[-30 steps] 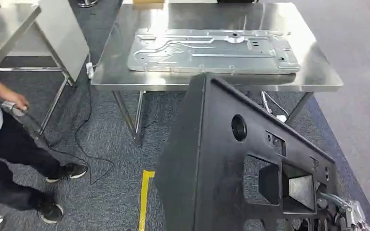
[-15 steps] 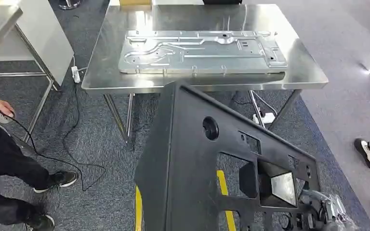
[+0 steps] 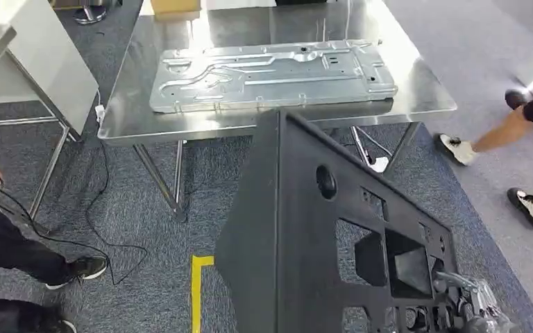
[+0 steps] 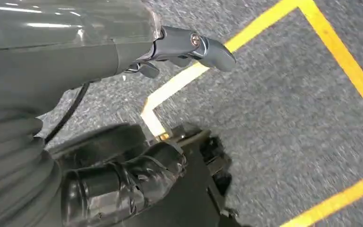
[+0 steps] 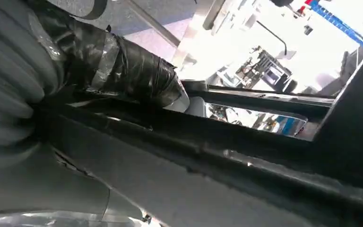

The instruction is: Take the parts from the cabinet and place them on the table.

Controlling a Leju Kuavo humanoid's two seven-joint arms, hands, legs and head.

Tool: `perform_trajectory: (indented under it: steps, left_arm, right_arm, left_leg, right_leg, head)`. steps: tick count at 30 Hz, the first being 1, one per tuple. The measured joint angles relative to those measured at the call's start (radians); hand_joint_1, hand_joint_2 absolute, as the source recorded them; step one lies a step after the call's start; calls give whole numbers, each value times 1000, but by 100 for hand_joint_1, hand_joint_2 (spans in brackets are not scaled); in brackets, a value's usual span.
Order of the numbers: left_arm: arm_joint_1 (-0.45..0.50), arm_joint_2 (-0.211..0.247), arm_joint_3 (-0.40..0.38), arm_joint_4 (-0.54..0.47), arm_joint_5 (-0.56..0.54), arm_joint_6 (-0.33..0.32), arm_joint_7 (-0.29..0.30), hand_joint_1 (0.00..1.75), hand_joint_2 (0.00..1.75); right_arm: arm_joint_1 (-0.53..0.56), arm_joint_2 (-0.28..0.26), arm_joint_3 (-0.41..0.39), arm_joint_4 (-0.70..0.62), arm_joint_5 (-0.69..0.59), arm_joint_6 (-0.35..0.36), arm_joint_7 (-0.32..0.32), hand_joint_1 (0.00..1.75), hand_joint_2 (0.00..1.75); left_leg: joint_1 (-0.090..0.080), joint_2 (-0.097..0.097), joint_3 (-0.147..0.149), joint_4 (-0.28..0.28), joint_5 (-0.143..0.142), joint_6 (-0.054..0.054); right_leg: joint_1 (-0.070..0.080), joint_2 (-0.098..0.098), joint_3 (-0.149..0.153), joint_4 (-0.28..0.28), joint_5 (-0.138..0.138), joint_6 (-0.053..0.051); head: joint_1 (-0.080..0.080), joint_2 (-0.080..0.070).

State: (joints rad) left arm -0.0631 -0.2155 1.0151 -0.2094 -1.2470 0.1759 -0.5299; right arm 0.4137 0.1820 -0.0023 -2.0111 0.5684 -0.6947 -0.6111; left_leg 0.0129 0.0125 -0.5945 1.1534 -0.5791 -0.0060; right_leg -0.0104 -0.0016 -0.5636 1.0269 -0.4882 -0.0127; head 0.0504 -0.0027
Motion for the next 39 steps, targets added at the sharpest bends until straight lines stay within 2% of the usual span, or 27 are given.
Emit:
perform_trajectory:
  steps: [2,3,4,7,8,11,12,13,14,15,17,18,19,20,22,23,24,25,27,29,31,33,34,35,37,38,39]
  left_arm:
    - [2,0,0,0,-1,-2,0,0,175]
    - [3,0,0,0,-1,-2,1,0,175]
    - [5,0,0,0,-1,-2,2,0,175]
    - [5,2,0,0,-1,-2,2,0,175]
    - [6,6,0,0,-2,-2,3,0,175]
    - [2,6,0,0,-2,-3,3,0,175]
    - [4,6,0,0,-2,-3,3,0,175]
    - [5,6,0,0,-2,-3,3,0,175]
    - [5,6,0,0,-4,-3,3,0,175]
    - [3,6,0,0,-4,-2,3,0,175]
    - [2,6,0,0,-3,-2,4,0,175]
    - [2,6,0,0,-3,2,9,0,175]
    - [2,6,0,0,-3,6,11,0,175]
    - [4,6,0,0,-3,11,16,0,175]
    - [4,6,0,0,-1,18,19,0,175]
    - [4,6,0,0,-1,21,19,0,175]
    - [0,6,0,0,-1,31,21,0,175]
    - [-1,6,0,0,-2,42,26,0,175]
    - [-1,6,0,0,-2,62,37,0,175]
    - [-2,5,0,0,-4,71,39,0,175]
    - [-2,5,0,0,-5,72,39,0,175]
    - [1,5,0,0,-5,72,39,0,175]
    - [2,5,0,0,-5,72,39,0,175]
    - [4,6,0,0,-5,73,39,0,175]
    - [3,6,0,0,-5,73,39,0,175]
    - [3,6,0,0,-5,73,39,0,175]
    - [1,6,0,0,-5,74,39,0,175]
  right_arm:
    - [-1,0,4,0,2,0,-12,175,175]
    - [-1,0,4,0,6,0,-17,175,175]
    - [-1,0,4,0,8,0,-21,175,175]
    - [-1,0,5,0,27,0,-33,175,175]
    - [-1,0,5,0,33,0,-38,175,175]
    - [-3,0,5,0,42,0,-45,175,175]
    - [-3,0,5,0,42,0,-50,175,175]
    - [-3,0,5,-3,39,0,-57,175,175]
    - [-2,1,5,-4,35,0,-65,175,175]
    - [-5,1,4,-7,30,0,-71,175,175]
    - [-4,1,3,-7,21,0,-79,175,175]
    - [-3,1,3,-7,19,0,-80,175,175]
    - [-3,1,3,-7,18,0,-80,175,175]
    - [-3,1,3,-7,18,0,-80,175,175]
    - [-2,1,3,-7,21,0,-80,175,175]
    - [-2,1,3,-7,22,0,-80,175,175]
    - [-3,2,2,-7,22,0,-80,175,175]
    - [-3,3,2,-8,24,0,-80,175,175]
    - [2,4,0,-8,29,0,-80,175,175]
    - [3,10,-3,-9,34,0,-81,175,175]
    - [3,12,-5,-10,37,0,-82,175,175]
    - [3,15,-9,-10,38,0,-82,175,175]
    - [3,16,-10,-10,38,0,-82,175,175]
    - [3,16,-10,-10,38,0,-82,175,175]
    - [3,16,-11,-10,38,0,-82,175,175]
    - [3,17,-11,-11,38,0,-82,175,175]
    - [3,17,-11,-11,38,0,-82,175,175]
  left_leg:
    - [-1,-3,-83,150,-51,0]
    - [-1,-3,-107,181,-46,1]
    - [-2,-3,-108,166,-18,4]
    - [-13,-9,-16,-64,130,33]
    - [-16,-13,0,-89,115,43]
    - [-24,-12,9,-115,111,43]
    - [-22,-12,12,-124,113,45]
    - [-7,-8,28,-145,121,50]
    - [-9,-8,37,-155,120,51]
    - [-8,-5,43,-158,119,57]
    - [-7,-3,49,-158,114,58]
    - [-6,-2,53,-158,109,57]
    - [-4,-2,58,-158,105,53]
    - [-1,-2,65,-157,100,48]
    - [8,-3,84,-154,85,37]
    - [10,-3,86,-151,76,27]
    - [3,-6,85,-142,66,16]
    - [6,-5,86,-147,66,11]
    - [8,-2,90,-152,65,1]
    - [12,-4,88,-129,44,-8]
    - [11,-4,28,-6,-26,-6]
    - [10,-4,-59,157,-86,-6]
    - [10,-4,-79,185,-80,-4]
    - [9,-4,-75,164,-50,0]
    - [3,-1,-8,2,57,16]
    - [-6,12,30,-88,99,30]
    - [-14,31,38,-114,84,37]
  right_leg:
    - [7,3,4,1,-5,-8]
    - [11,6,7,1,-8,-11]
    - [15,9,12,1,-12,-12]
    - [23,16,37,1,-28,-12]
    - [25,16,34,2,-32,-8]
    - [17,19,32,0,-36,8]
    - [17,19,35,-5,-37,11]
    - [19,16,41,1,-45,17]
    - [19,12,35,23,-54,25]
    - [16,12,11,67,-79,29]
    - [3,11,-90,240,-147,41]
    - [-3,11,-128,293,-156,46]
    - [-9,10,-144,301,-137,52]
    - [-14,7,-134,259,-93,58]
    - [-24,1,-62,89,19,68]
    - [-28,-4,-33,15,41,71]
    - [-13,-2,-23,1,25,65]
    - [-15,0,-27,9,24,52]
    - [-11,3,-28,11,20,39]
    - [-14,2,-23,3,21,21]
    - [-10,-4,-21,3,16,11]
    - [-1,-10,-18,4,11,2]
    - [3,-11,-15,4,9,0]
    - [6,-13,-10,4,6,-3]
    - [12,-16,3,4,-1,-2]
    - [12,-18,7,4,-5,-1]
    - [19,-21,9,7,-8,4]
  head:
    - [0,0]
    - [0,0]
    - [0,0]
    - [0,0]
    - [2,0]
    - [-1,0]
    - [0,0]
    - [-2,0]
    - [3,0]
    - [2,0]
    - [3,0]
    - [3,0]
    - [2,0]
    - [3,0]
    - [3,0]
    - [4,0]
    - [5,0]
    - [2,0]
    - [3,0]
    - [3,0]
    - [3,0]
    - [3,0]
    - [3,0]
    - [3,0]
    - [3,0]
    - [3,0]
    - [5,0]
